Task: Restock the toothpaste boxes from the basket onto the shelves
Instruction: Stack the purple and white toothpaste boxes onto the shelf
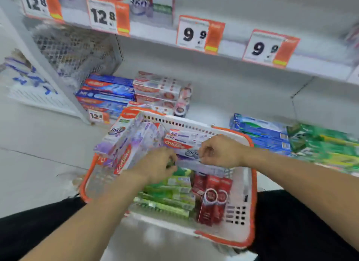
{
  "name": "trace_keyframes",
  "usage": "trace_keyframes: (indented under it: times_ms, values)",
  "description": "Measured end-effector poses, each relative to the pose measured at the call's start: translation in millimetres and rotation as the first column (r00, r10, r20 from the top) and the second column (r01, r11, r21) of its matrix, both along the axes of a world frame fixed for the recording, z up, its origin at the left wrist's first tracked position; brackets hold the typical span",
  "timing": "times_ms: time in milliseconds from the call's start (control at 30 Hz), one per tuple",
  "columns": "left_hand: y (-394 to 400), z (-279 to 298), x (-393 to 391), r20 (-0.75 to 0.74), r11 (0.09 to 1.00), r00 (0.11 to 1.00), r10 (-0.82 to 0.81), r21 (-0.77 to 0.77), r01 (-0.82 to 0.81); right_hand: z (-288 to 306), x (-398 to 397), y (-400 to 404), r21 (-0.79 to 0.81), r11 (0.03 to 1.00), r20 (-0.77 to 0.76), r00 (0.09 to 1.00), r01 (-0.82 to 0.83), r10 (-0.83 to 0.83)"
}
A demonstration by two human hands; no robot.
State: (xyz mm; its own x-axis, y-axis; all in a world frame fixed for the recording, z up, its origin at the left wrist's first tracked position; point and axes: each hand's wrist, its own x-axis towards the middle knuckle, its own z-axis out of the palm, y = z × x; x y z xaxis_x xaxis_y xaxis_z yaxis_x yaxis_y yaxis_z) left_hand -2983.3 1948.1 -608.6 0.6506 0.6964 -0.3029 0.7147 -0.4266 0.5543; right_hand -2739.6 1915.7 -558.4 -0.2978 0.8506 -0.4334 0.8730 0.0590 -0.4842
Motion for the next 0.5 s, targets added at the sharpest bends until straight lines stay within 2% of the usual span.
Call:
trace_keyframes:
  times_ms: [67,133,200,267,400,500]
  values:
    - [-21,-27,0,-0.240,0.993,0.964,-0.113,-0.002,0.116,-23,6,-12,-0.119,0.993,0.067,0.998,0.018,-0.010]
    - [-33,-45,-5,-0.376,0.984,0.909,-0.178,-0.045,0.174,-43,8,-23,-0.172,0.985,0.145,0.989,0.003,0.022]
    - [-37,-57,-10,-0.413,0.987,0.897,-0.159,-0.041,0.156,-61,11,-30,-0.146,0.989,0.197,0.980,0.026,0.003]
    - [-37,-63,-11,-0.419,0.991,0.900,-0.121,0.005,0.136,-76,16,-32,-0.088,0.990,0.209,0.974,0.107,-0.086]
    - [-38,-69,-12,-0.399,0.992,0.913,-0.089,0.051,0.118,-96,34,-34,-0.085,0.925,0.269,0.902,0.371,-0.338]
    - [-38,-68,-13,-0.380,0.994,0.922,-0.072,0.052,0.099,-107,36,-34,-0.112,0.861,0.185,0.862,0.496,-0.472]
